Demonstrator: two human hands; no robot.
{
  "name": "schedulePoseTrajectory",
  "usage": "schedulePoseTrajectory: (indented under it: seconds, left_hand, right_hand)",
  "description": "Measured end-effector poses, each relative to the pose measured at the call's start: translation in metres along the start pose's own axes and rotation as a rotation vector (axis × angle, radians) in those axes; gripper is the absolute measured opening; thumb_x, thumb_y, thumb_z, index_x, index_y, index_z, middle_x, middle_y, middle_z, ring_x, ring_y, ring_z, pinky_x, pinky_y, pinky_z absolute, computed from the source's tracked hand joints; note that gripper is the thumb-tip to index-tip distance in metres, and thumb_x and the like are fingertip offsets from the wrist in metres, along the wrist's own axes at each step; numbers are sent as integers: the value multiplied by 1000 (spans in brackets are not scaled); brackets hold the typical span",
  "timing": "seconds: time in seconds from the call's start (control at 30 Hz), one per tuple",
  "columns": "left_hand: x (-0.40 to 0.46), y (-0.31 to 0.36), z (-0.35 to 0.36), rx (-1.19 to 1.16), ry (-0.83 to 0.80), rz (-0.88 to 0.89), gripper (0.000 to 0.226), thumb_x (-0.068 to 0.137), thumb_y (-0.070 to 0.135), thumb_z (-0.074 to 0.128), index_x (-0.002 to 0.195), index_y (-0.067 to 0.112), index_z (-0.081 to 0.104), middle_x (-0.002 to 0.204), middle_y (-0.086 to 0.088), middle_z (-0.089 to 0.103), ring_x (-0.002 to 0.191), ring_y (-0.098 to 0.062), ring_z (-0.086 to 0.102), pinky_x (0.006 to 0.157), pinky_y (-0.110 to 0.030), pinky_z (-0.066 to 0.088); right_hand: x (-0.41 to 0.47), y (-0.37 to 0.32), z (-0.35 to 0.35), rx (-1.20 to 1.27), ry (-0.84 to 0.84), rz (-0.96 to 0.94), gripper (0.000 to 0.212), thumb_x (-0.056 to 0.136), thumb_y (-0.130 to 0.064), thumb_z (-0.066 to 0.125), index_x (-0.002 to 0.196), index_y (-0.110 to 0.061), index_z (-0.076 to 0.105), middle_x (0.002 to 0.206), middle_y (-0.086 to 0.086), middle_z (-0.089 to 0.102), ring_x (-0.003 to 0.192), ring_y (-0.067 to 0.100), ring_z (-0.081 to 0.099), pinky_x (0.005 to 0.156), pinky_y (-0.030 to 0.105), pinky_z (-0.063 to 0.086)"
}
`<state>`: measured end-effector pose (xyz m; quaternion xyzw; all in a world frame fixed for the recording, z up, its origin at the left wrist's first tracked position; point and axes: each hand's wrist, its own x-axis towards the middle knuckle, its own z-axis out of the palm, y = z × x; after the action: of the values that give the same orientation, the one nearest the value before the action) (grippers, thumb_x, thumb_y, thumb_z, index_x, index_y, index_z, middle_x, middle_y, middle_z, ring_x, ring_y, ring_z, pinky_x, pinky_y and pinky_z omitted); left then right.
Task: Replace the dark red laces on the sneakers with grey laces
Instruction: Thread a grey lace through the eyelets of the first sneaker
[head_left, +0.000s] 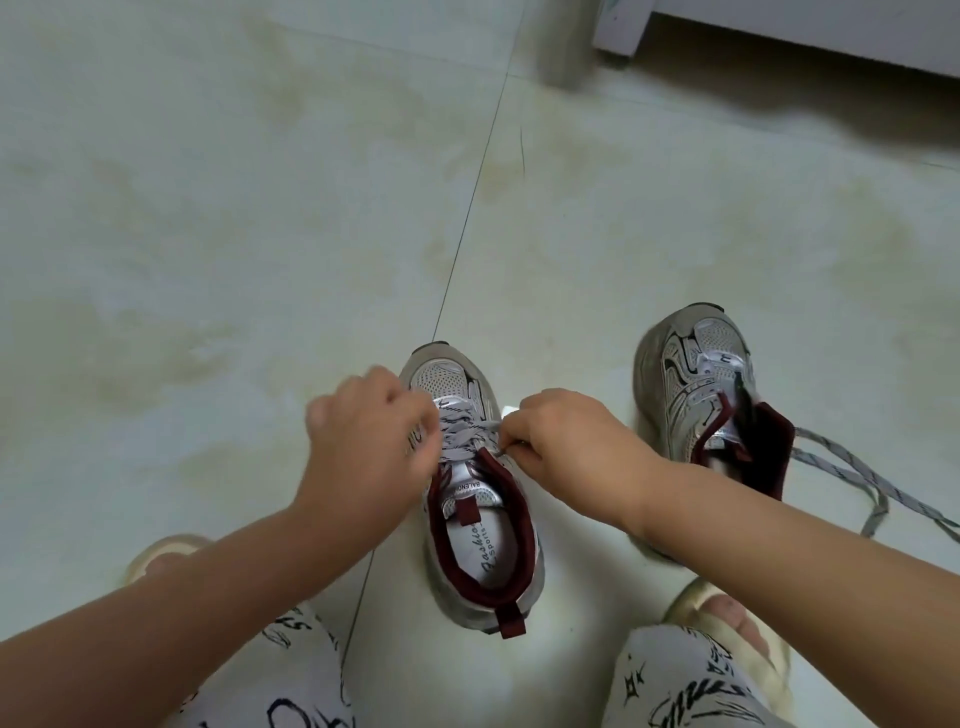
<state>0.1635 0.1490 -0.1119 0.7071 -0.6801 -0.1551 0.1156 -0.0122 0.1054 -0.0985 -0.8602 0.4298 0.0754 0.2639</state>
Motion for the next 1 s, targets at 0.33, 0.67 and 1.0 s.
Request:
schedulePoseTrajectory:
  seconds: [0.33,0.67,1.0]
  left_hand:
    - [3,16,24,-57,-207,49,14,74,33,72,79,20,73,86,7,40,98,-19,44,77,-27,17]
    - [0,11,27,-265,-194,-69,6,78,22,68,73,23,71,76,16,38,91,-8,38,79,-26,22]
    - [14,4,-23,-534,-619,-68,9,60,38,56,54,31,59,94,11,54,97,-3,49,85,-18,31]
  right_hand:
    - [4,-11,9,283,101,232,7,86,-17,55,90,-15,60,90,5,66,88,24,56,72,30,41]
    - [-2,-14,13,220,87,189,19,87,-38,55,96,-23,61,109,-2,50,111,16,37,94,30,28]
    - [-8,-17,22,347,195,263,24,85,-22,53,108,-20,48,103,-4,36,86,13,41,66,20,30]
